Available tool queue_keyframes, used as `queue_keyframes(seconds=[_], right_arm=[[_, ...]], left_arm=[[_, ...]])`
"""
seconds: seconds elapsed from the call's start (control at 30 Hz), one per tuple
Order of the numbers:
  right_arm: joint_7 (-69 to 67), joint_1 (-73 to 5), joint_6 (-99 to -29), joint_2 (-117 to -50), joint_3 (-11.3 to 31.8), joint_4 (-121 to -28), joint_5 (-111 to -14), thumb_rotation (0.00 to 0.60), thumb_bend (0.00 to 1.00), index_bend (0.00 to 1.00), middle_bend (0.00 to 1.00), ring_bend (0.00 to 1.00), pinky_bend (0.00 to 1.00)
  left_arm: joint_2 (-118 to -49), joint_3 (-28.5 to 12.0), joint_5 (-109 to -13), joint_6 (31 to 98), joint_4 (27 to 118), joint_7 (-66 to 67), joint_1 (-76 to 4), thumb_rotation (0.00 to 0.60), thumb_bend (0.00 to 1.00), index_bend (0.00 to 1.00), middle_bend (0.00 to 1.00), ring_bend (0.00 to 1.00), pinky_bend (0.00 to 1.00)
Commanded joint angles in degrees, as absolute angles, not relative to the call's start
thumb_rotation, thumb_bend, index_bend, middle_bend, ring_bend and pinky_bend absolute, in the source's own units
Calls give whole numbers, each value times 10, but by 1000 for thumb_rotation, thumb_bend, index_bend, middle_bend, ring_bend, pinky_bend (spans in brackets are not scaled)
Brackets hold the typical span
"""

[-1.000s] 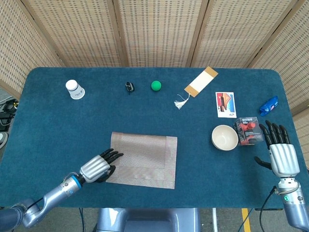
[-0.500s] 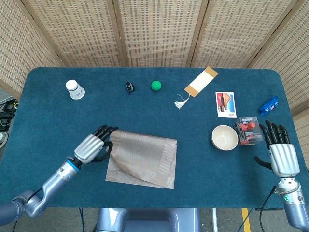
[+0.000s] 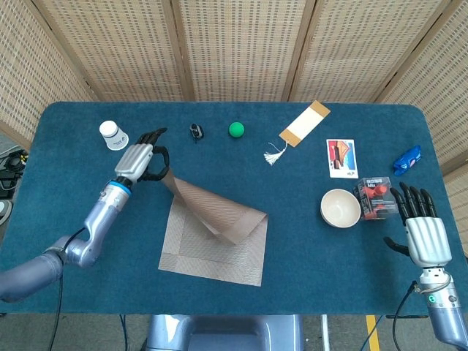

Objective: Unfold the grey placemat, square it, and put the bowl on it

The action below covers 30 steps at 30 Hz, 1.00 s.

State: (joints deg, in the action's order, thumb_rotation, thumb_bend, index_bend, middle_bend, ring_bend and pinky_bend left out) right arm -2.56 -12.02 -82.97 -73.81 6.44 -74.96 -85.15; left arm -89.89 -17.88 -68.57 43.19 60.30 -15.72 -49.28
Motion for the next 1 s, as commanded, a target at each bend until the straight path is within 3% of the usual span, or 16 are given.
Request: queue_keyframes(seconds=[0.03,0.2,0.27,0.37,0.4,0.43,0.5,0.7,0.87,1.0], right_arm=[[-27,-121,-826,-739,67,-745,-846,600,0,0,0,0,0],[-30,-121,-822,-739,70,-741,-840,600,0,0,0,0,0],[-30,-121,-820,-739,70,-739,-838,600,0,0,0,0,0],[-30,-121,-816,-740,70,-736,-835,600,0,0,0,0,0],[-29,-121,-814,-741,70,-735,-834,600,0,0,0,0,0],[-30,-122,-813,-741,70,-734,-833,600,0,0,0,0,0],[-30,-122,-810,-742,71,-730,-831,600,0,0,0,0,0],[-28,-122,-813,-744,69,-728,-836,600,0,0,0,0,0],[-23,-121,-824,-739,64,-741,-852,600,0,0,0,0,0],[-13,-128,-824,-725,47,-754,-887,600,0,0,0,0,0]], left_arm=[[-934,-216,-635,378,525,-154,-542,600,543,750,0,0,0],[-982,-230,-594,324,422,-137,-589,600,541,745,0,0,0],[-1001,-235,-581,311,390,-133,-602,600,535,669,0,0,0],[-1027,-243,-574,305,350,-140,-618,600,383,217,0,0,0],[-1034,-243,-577,304,340,-147,-622,600,271,72,0,0,0],[-1037,-244,-579,302,335,-153,-623,600,187,5,0,0,0],[-1044,-244,-585,301,322,-168,-625,600,131,0,0,0,0],[-1045,-242,-626,358,309,-233,-615,600,125,0,0,0,0],[-999,-223,-667,409,342,-262,-585,600,121,0,0,0,0],[-925,-206,-688,467,421,-240,-536,600,82,0,0,0,0]])
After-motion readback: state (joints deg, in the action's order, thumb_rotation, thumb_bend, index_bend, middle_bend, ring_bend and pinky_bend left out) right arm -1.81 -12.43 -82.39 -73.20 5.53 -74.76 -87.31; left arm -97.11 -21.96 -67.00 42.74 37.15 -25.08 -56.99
